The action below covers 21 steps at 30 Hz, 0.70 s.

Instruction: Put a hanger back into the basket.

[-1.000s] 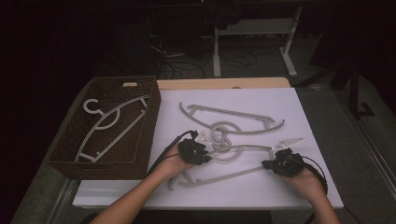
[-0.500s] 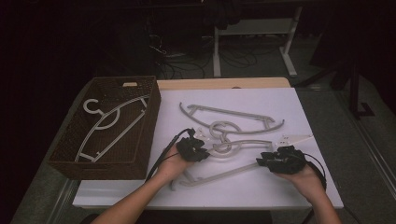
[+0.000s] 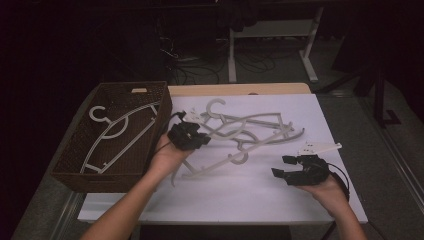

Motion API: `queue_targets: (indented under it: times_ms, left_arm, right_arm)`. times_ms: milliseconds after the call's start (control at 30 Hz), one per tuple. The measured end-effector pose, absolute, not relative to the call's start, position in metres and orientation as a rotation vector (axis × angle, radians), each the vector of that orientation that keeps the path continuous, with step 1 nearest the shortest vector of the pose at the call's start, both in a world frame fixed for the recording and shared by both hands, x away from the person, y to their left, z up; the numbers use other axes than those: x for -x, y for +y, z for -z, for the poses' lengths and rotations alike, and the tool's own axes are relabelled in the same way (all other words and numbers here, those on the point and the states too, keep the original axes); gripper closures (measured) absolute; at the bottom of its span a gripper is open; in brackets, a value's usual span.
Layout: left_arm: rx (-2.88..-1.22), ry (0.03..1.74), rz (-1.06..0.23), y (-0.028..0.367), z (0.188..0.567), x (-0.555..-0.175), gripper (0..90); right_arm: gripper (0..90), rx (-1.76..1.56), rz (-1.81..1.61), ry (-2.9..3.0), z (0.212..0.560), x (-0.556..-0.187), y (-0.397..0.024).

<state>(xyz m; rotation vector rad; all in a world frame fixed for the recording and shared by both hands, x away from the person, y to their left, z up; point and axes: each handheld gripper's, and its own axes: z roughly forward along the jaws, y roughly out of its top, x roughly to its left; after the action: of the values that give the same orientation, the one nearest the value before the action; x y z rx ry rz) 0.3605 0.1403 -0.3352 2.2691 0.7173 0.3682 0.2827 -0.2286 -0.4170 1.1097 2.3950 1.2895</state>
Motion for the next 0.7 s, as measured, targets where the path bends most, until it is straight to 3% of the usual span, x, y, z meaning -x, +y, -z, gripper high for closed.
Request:
queue_targets:
  times_ms: [367,700]
  left_arm:
    - [-2.186,0.833,-0.555,0.232,0.261,-0.375,82.0]
    - [-2.12,0.998,-0.676,0.314,0.249,-0.38,82.0]
  right_arm:
    - [20.2,-1.12,-1.263,2.404,0.42,-0.286,-0.225]
    - [9.0,-1.129,-1.206,2.399,0.424,-0.289,-0.219]
